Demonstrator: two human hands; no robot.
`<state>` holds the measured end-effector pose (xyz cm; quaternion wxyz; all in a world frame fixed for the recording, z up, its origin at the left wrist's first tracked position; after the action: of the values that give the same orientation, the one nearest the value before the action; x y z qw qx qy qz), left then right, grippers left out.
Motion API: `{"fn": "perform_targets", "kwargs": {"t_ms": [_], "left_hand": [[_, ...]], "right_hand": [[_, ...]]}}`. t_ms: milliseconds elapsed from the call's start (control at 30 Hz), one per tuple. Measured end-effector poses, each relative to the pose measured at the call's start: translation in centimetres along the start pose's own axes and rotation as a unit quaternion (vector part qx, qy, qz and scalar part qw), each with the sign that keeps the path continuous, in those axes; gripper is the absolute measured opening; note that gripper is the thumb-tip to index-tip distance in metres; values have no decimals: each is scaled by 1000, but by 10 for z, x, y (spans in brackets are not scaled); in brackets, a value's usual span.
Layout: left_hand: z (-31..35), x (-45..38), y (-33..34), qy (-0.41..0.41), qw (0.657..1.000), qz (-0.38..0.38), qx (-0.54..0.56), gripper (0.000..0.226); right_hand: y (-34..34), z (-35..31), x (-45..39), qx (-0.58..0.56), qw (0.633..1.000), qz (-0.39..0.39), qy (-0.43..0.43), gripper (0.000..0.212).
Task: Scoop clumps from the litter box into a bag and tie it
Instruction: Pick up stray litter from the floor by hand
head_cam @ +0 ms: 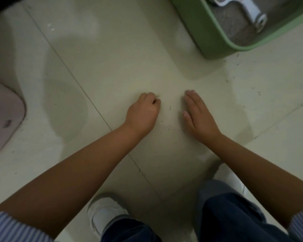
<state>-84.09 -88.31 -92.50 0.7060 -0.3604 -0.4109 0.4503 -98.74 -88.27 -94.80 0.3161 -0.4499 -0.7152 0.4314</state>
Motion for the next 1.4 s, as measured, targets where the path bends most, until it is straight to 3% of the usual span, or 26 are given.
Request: {"fn": "perform_targets", "kwargs": {"t_ms": [133, 200, 333, 433, 533, 567, 633, 733, 800, 900, 1000, 1067, 1167, 1267, 1400], "left_hand": [[7, -6, -2, 86, 989, -45, -112, 12], [9, -5, -3, 105, 986, -31, -124, 30], [10, -6, 9, 139, 983, -28, -114, 34], [18, -13, -6, 113, 982, -56, -142, 22], [16, -17, 1, 93, 975, -130, -156, 32], [13, -17, 3, 67, 973, -167, -142, 30], [5, -15, 0, 17, 982, -168, -85, 26], [-21, -8, -10, -97, 980, -57, 166, 17], [-39, 8, -16, -178, 914, -2, 363, 12], [-57, 34, -5, -286, 737, 24, 612, 33], [-68, 50, 4, -335, 555, 43, 760, 44], [-68, 56, 6, -344, 470, 46, 812, 46], [-65, 62, 12, -379, 453, 41, 806, 25], [-67, 65, 24, -421, 455, 42, 784, 34], [-63, 64, 25, -431, 413, 54, 801, 39]], "right_hand": [[4, -1, 2, 20, 999, -4, -27, 59], [7, -1, 2, 32, 999, -2, -39, 53], [12, -3, 3, 65, 997, 9, -46, 50], [13, -4, 4, 75, 996, 22, -43, 52], [12, -5, 4, 84, 995, 32, -42, 53], [11, -6, 4, 86, 995, 33, -41, 53], [10, -6, 3, 82, 995, 38, -43, 53], [4, -11, 0, 66, 994, 54, -64, 45], [0, -21, -7, 58, 993, 48, -89, 46], [1, -41, -20, 35, 993, 10, -115, 51], [8, -56, -40, 35, 992, -32, -113, 54], [13, -63, -50, 31, 990, -53, -126, 49], [22, -72, -55, 24, 985, -92, -145, 40], [23, -76, -54, 31, 979, -106, -169, 31], [15, -81, -54, 36, 977, -70, -200, 22]]}}
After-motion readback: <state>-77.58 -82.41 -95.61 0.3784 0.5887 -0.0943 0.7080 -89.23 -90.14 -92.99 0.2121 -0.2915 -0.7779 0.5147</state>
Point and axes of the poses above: each hand's wrist, its own x-axis away from the middle knuckle, its own y-axis out of the palm, z = x × y, the point moved 6 cm from there along -x, towards the middle knuckle, and after that the axes turned 4 degrees about y, right-handed, at the moved point
